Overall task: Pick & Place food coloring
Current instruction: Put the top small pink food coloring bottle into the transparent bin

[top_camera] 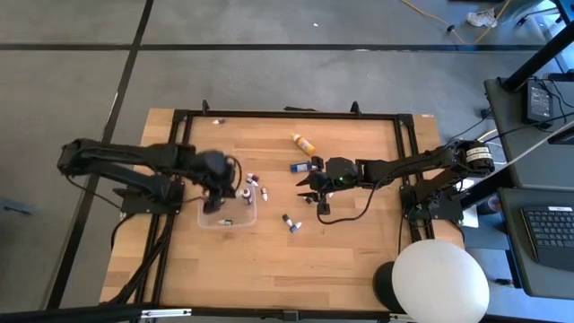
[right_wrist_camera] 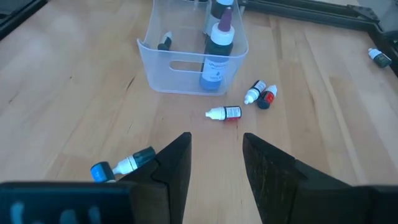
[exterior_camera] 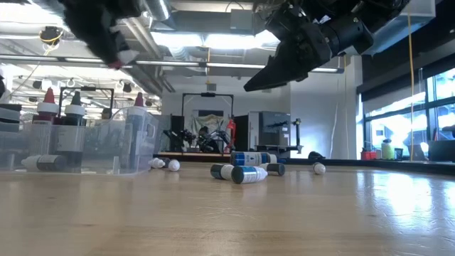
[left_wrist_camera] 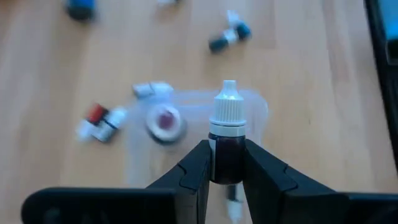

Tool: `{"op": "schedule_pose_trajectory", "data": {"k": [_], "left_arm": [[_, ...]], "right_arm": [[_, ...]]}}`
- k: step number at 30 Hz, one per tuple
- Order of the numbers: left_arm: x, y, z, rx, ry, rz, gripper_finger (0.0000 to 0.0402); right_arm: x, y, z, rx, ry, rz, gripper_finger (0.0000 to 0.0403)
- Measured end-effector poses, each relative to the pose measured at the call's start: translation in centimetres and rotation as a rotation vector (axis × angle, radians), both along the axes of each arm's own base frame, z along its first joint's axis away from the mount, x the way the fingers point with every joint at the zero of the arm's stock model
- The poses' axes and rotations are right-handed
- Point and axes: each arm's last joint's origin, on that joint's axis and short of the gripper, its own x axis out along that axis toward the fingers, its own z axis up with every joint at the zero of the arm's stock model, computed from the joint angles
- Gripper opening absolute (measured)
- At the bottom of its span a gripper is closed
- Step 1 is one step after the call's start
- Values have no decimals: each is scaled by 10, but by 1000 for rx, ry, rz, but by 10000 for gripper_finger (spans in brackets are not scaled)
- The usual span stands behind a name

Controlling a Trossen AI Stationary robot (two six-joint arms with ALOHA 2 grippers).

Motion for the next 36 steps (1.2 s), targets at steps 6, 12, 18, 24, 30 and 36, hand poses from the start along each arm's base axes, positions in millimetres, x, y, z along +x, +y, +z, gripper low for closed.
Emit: {"op": "schedule_pose_trajectory", "data": {"k": [6, 12, 18, 24, 30, 36], "left_arm": [[-5, -33, -28, -1, 120, 82, 75], [-11, -55, -50, 16, 189, 140, 76], [-16, -70, -67, -6, 231, 218, 77], [-15, -80, -75, 42, 235, 281, 77], [-13, -88, -88, 76, 282, 300, 77], [-10, -90, -97, 126, 318, 300, 77]], "right_arm": [[2, 0, 3, 53, -38, -28, 148], [7, 0, 3, 67, -82, -34, 148], [18, 0, -13, 86, -99, -43, 148], [29, 0, -27, 84, -139, -40, 148], [39, 0, -39, 79, -210, -35, 148], [44, 0, -43, 70, -275, -29, 148]]}}
